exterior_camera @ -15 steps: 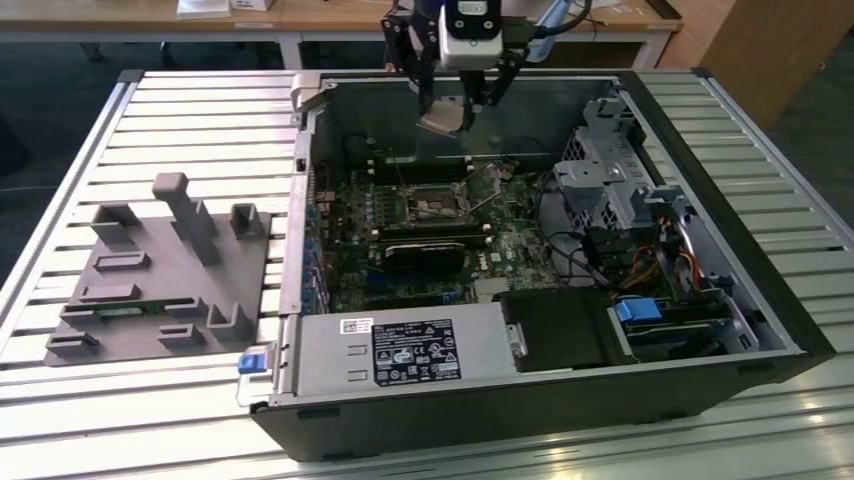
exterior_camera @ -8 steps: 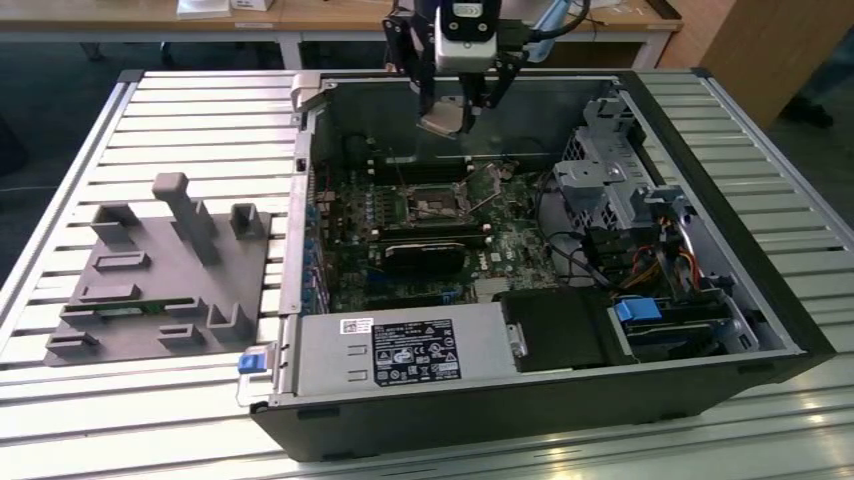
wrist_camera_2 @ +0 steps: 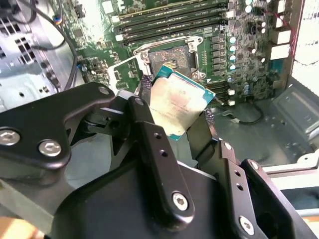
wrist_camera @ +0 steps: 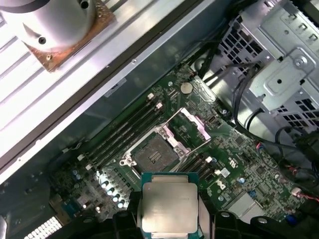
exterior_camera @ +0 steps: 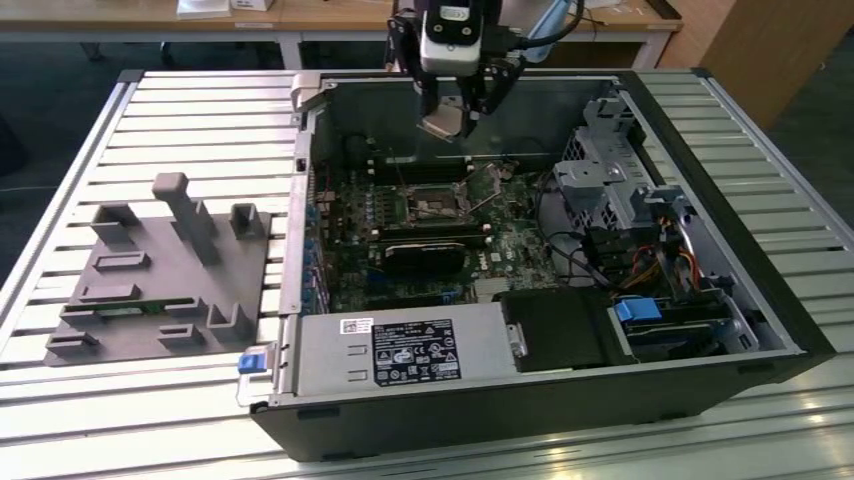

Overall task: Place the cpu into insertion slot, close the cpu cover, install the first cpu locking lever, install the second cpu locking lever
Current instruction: 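Place the cpu into insertion slot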

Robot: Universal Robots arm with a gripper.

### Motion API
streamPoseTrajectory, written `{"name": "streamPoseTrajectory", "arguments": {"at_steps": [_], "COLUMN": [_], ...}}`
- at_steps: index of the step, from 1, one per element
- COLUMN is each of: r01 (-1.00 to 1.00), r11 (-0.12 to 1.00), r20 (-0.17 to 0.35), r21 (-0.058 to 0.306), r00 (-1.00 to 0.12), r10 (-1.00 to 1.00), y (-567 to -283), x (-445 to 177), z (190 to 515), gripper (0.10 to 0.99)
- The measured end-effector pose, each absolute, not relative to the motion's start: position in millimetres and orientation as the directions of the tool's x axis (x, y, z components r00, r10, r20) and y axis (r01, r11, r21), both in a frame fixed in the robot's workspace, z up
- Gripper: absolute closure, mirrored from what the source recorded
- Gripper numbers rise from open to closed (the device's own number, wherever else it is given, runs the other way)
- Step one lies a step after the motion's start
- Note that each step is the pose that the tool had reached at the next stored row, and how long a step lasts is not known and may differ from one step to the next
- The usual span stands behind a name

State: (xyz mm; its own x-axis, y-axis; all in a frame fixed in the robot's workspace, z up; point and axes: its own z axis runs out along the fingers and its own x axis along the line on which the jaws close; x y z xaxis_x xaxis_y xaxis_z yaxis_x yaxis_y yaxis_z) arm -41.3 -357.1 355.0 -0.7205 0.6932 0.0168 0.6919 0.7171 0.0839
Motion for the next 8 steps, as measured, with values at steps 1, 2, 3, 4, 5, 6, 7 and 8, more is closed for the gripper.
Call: {"name": "streamPoseTrajectory", "arguments": {"at_steps": [1,2,3,4,5,6,7,8], "r01": [0.701,0.71,0.719,0.728,0.736,0.743,0.751,0.758], "r11": [0.708,0.699,0.69,0.681,0.672,0.663,0.655,0.647], "r20": [0.017,0.017,0.017,0.017,0.017,0.017,0.017,0.017], "r21": [0.084,0.084,0.084,0.084,0.084,0.084,0.084,0.084], "r00": [-0.711,-0.702,-0.693,-0.684,-0.675,-0.667,-0.659,-0.65], "r10": [0.703,0.712,0.72,0.729,0.737,0.745,0.752,0.76], "y": [-357.1,-357.1,-357.1,-357.0,-357.0,-356.9,-356.9,-356.9], "x": [-41.3,-41.3,-41.3,-41.4,-41.6,-41.8,-41.9,-42.1], "z": [354.6,354.2,353.7,353.3,352.8,352.3,351.8,351.2], "gripper": [0.549,0.549,0.549,0.549,0.549,0.549,0.549,0.549]}}
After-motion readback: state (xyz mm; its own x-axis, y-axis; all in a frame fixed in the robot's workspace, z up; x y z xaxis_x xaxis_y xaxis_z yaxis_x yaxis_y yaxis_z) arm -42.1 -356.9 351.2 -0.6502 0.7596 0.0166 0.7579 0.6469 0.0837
